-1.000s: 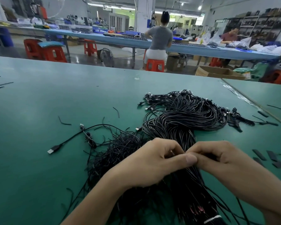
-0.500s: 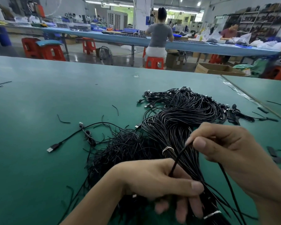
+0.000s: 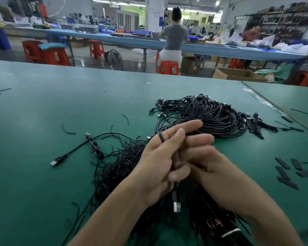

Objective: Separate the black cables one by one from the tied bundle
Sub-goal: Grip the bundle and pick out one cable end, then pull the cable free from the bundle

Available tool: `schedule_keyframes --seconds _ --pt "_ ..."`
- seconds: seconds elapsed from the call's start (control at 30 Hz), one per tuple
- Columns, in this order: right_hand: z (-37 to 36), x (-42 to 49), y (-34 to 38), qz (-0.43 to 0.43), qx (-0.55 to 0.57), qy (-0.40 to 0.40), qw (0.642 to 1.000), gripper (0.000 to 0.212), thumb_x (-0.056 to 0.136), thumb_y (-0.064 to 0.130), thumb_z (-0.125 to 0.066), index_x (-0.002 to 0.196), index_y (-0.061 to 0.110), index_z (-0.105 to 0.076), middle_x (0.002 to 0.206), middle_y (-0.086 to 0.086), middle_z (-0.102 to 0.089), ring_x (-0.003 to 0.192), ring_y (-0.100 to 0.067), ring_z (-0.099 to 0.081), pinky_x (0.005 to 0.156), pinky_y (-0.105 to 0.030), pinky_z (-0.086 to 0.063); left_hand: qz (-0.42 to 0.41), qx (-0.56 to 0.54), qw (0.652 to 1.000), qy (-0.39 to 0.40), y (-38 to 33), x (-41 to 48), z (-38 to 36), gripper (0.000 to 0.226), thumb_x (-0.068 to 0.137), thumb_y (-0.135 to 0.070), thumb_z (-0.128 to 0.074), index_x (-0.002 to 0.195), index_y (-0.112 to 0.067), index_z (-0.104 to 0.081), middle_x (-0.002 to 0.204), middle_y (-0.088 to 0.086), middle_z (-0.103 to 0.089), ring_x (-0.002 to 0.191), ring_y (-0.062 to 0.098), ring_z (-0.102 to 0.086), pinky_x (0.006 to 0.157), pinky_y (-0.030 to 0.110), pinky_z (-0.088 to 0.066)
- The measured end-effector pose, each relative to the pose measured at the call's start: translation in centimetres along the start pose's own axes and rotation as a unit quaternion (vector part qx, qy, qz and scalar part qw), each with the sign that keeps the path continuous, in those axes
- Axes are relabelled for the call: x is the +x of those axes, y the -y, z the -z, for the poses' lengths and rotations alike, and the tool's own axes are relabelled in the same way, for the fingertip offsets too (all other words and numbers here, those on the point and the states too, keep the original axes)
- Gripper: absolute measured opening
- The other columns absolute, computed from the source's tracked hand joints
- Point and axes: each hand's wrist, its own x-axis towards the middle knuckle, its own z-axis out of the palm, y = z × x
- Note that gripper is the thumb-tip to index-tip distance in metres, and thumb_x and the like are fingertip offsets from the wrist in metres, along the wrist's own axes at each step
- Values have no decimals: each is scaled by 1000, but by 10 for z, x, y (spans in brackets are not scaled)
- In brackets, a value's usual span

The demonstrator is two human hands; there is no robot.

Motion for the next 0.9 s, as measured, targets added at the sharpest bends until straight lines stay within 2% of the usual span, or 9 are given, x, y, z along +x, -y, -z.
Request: schedule_keyframes --seconds 0.1,0.2,0.3,0.37,0.43,0.57,0.73,0.83,0.9 --pt "5 -5 1 -37 -111 34 993 20 93 38 -58 79 34 -71 56 7 -59 49 -7 -49 53 -33 -47 -56 -5 997 -53 4 11 13 31 103 -8 -37 120 -3 -63 115 14 -73 106 23 -71 81 31 -61" --pt "8 -13 13 -28 -130 65 989 18 91 45 -57 87 36 -72 63 10 -64 52 -5 -52 58 -34 -48 -94 144 978 -121 9 19 30 33 107 -5 -33 113 -9 -65 108 9 -75 110 22 -70 91 34 -58" --pt "10 -19 26 12 -104 53 993 31 82 58 -46 91 41 -70 80 9 -72 70 -10 -66 69 -35 -53 -78 307 942 -113 13 17 39 28 107 -9 -38 109 -12 -66 100 8 -76 98 19 -73 81 29 -59" --pt "13 -20 29 51 -67 13 996 29 85 54 -48 87 37 -72 85 5 -74 79 -12 -69 74 -33 -54 -40 355 933 -39 9 10 34 28 107 -20 -42 99 -15 -69 84 7 -76 67 15 -73 57 24 -57" --pt "18 -19 26 94 -43 -54 993 18 88 42 -58 81 32 -72 71 8 -71 72 -12 -67 70 -26 -50 19 370 928 48 4 5 26 47 104 -48 -36 81 -24 -69 66 2 -73 36 7 -54 35 15 -37" --pt "21 -16 22 128 -6 -168 978 12 79 41 -78 76 30 -74 58 2 -69 61 -8 -65 65 -15 -46 206 272 924 173 -1 2 16 102 79 -91 -11 78 -8 -70 71 10 -72 26 6 -39 29 11 -25" --pt "14 -8 19 90 87 -192 973 25 76 53 -71 76 27 -74 63 -4 -68 54 -11 -56 50 -29 -46 193 151 944 219 -12 -1 12 66 97 -62 -33 78 -10 -69 48 0 -59 24 -1 -32 27 13 -18" --pt "9 -4 14 32 47 -140 989 33 87 58 -62 74 29 -72 55 -4 -55 51 -19 -43 48 -39 -36 122 65 977 165 -18 0 10 45 99 -42 -41 84 -13 -72 46 -4 -56 26 -1 -37 28 13 -25" --pt "8 -5 13 -2 8 -79 997 27 89 49 -59 67 38 -69 51 3 -45 47 -7 -36 46 -29 -29 85 -7 992 89 -18 3 8 46 97 -40 -43 90 -12 -78 57 -2 -64 35 3 -53 33 14 -41"
